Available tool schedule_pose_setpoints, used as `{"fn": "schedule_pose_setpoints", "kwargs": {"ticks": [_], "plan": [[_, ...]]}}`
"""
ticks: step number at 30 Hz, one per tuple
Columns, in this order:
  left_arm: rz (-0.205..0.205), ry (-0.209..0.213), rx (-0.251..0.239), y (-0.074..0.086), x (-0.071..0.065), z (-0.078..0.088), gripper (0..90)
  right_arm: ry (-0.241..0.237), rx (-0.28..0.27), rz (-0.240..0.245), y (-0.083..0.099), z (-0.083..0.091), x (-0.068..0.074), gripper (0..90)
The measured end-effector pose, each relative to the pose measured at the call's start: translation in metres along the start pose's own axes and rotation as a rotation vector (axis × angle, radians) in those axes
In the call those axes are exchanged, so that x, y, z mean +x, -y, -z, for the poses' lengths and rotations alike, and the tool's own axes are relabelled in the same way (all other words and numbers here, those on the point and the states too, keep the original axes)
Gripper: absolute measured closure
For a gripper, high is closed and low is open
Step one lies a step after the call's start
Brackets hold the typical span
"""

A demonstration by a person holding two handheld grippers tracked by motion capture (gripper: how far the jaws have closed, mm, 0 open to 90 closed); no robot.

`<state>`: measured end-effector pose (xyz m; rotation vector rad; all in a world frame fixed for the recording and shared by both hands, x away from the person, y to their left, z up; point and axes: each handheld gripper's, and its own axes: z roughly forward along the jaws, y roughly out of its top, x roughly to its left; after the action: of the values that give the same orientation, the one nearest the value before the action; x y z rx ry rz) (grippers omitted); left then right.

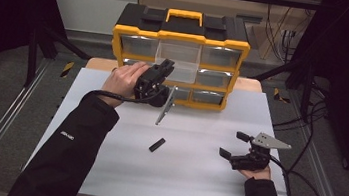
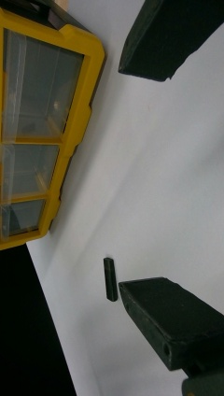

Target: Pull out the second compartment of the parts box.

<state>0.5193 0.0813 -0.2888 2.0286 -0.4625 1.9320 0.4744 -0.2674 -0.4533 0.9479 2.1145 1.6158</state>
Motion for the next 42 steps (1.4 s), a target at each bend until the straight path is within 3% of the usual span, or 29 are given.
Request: {"fn": "schedule_pose_setpoints", "kwargs": {"ticks": [8, 16, 29, 33, 37, 42], "plan": [[0.12, 0.048, 0.003, 0.002, 0.006, 0.001, 67.1, 0.0, 0.0, 0.0, 0.0, 0.0, 0.0, 0.2], [0.334, 0.108, -0.001, 0.005, 0.015, 0.005, 51.6, 0.001, 0.001, 0.001, 0.0, 0.0, 0.0, 0.2], [0.636, 0.153, 0.025, 0.015, 0.02, 0.014, 24.7, -0.001, 0.001, 0.0, 0.0, -0.001, 0.0, 0.2], [0.7, 0.162, 0.028, 0.017, 0.021, 0.019, 16.7, 0.0, 0.005, 0.001, 0.001, -0.001, 0.0, 0.2], [0.805, 0.198, 0.024, 0.022, 0.02, 0.025, 11.3, -0.001, 0.004, -0.001, 0.0, -0.001, 0.0, 0.2], [0.866, 0.23, 0.022, 0.025, 0.013, 0.033, 6.5, 0.0, 0.008, 0.001, 0.001, -0.001, 0.0, 0.2]]}}
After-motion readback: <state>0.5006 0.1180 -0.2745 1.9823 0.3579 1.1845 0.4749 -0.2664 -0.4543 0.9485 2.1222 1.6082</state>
